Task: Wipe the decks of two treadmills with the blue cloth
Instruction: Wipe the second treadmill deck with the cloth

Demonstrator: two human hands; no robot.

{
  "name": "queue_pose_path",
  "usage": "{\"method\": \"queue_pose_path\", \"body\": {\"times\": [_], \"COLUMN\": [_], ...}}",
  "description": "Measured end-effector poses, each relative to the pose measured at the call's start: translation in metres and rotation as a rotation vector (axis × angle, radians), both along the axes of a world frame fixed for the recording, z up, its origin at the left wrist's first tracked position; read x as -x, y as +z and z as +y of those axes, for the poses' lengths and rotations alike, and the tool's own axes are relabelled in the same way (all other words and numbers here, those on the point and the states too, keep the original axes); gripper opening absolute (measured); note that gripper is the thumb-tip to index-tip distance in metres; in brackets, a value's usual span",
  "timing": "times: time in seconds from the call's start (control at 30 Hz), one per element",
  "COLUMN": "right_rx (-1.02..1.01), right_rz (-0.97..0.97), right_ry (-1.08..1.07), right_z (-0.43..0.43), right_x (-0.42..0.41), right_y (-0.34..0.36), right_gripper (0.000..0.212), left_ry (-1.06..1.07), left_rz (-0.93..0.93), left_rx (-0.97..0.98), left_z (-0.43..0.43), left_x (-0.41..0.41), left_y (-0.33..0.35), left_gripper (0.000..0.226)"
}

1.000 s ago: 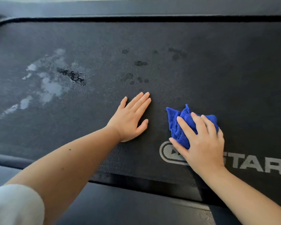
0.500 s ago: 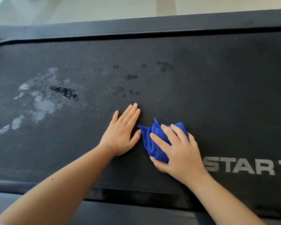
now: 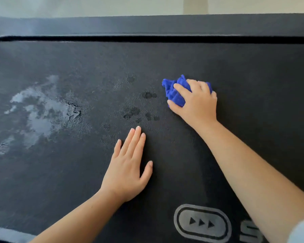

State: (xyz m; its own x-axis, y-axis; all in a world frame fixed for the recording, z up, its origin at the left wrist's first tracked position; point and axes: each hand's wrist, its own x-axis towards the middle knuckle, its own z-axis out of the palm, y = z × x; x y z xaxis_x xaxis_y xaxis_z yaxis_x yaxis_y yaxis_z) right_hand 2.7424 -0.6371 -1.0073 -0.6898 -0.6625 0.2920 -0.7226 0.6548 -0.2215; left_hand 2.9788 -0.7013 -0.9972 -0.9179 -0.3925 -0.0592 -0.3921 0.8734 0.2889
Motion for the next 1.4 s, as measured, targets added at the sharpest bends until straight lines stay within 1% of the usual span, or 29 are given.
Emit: {"method": "queue_pose_path", "body": {"times": [0.1,0.17,0.23,0.33,0.4,0.47,0.53,0.6,0.67,0.8,0.9,0.97,1.03,1.17,1.27,1.33,1.4], "right_rx": [-0.084,-0.123,-0.105,0.031,0.017,0.01,0.023,0.029,-0.012,-0.108,-0.093,-0.089,-0.088,0.038,0.029,0.037,0.031], "right_rz": [-0.086,-0.137,-0.13,0.024,0.047,0.056,0.046,0.051,0.035,-0.055,-0.114,-0.123,-0.102,-0.003,0.012,-0.004,0.02], "right_ry": [-0.079,-0.107,-0.09,0.023,0.112,0.154,0.144,0.089,0.012,-0.109,-0.175,-0.139,-0.05,0.115,0.184,0.215,0.227], "right_z": [-0.034,-0.043,-0.032,0.031,0.069,0.076,0.058,0.03,0.004,-0.044,-0.061,-0.054,-0.03,0.056,0.109,0.114,0.096], "right_x": [0.06,0.078,0.067,0.005,-0.027,-0.027,-0.007,0.017,0.047,0.114,0.131,0.119,0.087,-0.027,-0.096,-0.1,-0.077], "right_y": [0.006,0.014,0.014,0.006,0.002,-0.001,-0.003,-0.002,0.0,0.008,0.01,0.012,0.013,0.008,0.005,0.005,0.005], "right_gripper": [0.056,0.058,0.058,0.056,0.055,0.055,0.055,0.058,0.059,0.06,0.06,0.059,0.058,0.056,0.051,0.05,0.051], "left_ry": [-0.007,-0.011,-0.01,-0.008,-0.005,-0.004,-0.005,-0.001,-0.001,-0.01,-0.013,-0.013,-0.011,-0.006,-0.005,-0.003,0.001], "left_rz": [0.002,0.002,0.001,-0.009,-0.009,-0.013,-0.023,-0.018,-0.004,0.013,0.014,0.013,0.008,-0.007,-0.003,0.008,0.017], "left_rx": [0.012,0.013,0.017,0.018,0.018,0.024,0.028,0.03,0.01,0.004,-0.002,0.004,0.018,0.049,0.056,0.056,0.053], "left_z": [0.001,0.001,0.001,0.002,0.002,0.002,0.002,0.001,0.001,0.001,0.002,0.002,0.003,0.003,0.003,0.003,0.003], "left_x": [-0.001,-0.001,0.0,0.001,0.002,0.002,0.002,0.001,0.001,0.001,0.001,0.001,0.001,0.002,0.002,0.002,0.001], "left_y": [-0.001,-0.001,0.0,0.001,0.001,0.001,0.001,0.002,0.002,0.001,0.001,0.001,0.001,0.001,0.0,-0.001,-0.001], "left_gripper": [0.066,0.066,0.066,0.067,0.067,0.067,0.067,0.067,0.067,0.067,0.067,0.067,0.067,0.068,0.068,0.069,0.07]}}
